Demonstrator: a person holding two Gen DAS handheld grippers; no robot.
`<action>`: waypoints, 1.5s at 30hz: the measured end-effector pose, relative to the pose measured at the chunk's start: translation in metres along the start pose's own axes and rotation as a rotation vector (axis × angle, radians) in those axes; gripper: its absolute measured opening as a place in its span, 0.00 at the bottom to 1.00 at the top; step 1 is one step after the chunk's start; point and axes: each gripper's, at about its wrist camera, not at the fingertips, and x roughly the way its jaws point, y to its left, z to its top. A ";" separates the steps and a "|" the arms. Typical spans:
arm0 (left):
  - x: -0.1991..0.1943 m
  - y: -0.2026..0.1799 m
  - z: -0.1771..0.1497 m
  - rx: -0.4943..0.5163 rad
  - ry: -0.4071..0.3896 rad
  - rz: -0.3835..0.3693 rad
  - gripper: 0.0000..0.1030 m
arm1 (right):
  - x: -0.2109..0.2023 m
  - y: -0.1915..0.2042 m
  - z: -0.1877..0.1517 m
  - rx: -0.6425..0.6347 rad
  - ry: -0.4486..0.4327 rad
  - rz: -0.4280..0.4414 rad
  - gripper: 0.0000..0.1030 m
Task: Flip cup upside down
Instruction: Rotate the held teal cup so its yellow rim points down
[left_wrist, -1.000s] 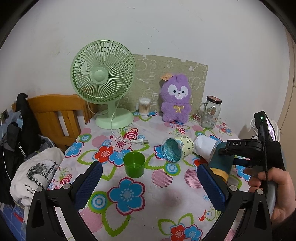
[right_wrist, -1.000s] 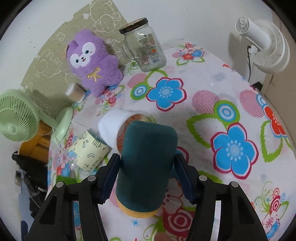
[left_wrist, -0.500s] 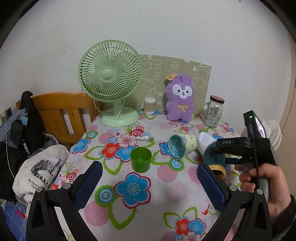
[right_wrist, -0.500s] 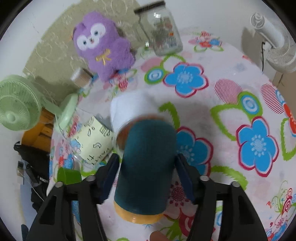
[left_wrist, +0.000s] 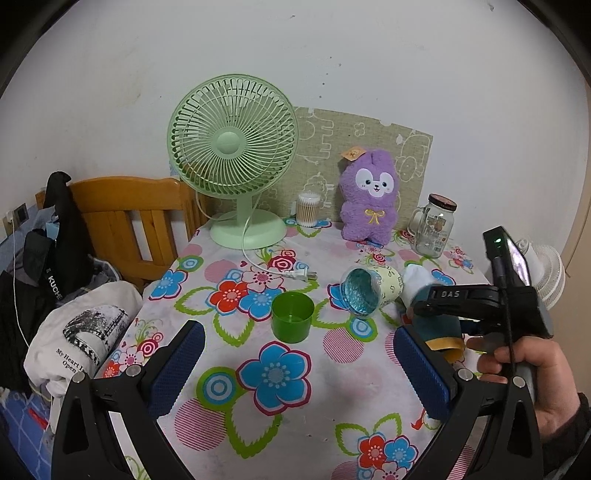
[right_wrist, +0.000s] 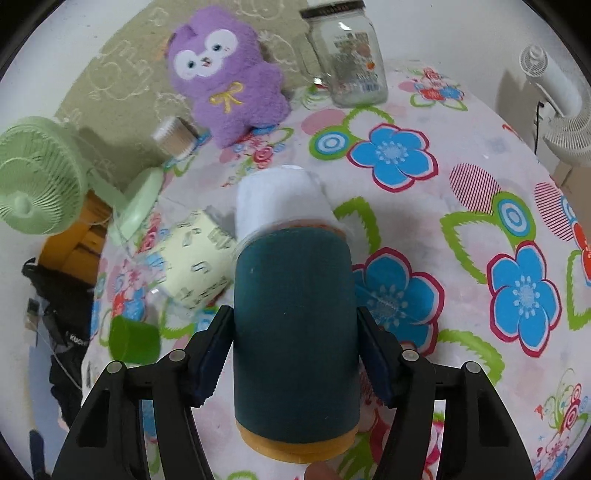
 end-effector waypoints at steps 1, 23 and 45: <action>-0.001 0.000 0.000 -0.002 0.000 -0.001 1.00 | -0.007 0.001 -0.002 -0.003 -0.004 0.019 0.65; -0.070 0.018 -0.053 -0.062 0.067 -0.076 1.00 | -0.071 0.031 -0.135 -0.120 0.115 0.212 0.65; -0.085 0.014 -0.089 -0.096 0.151 -0.081 1.00 | -0.075 0.044 -0.176 -0.253 0.098 0.085 0.79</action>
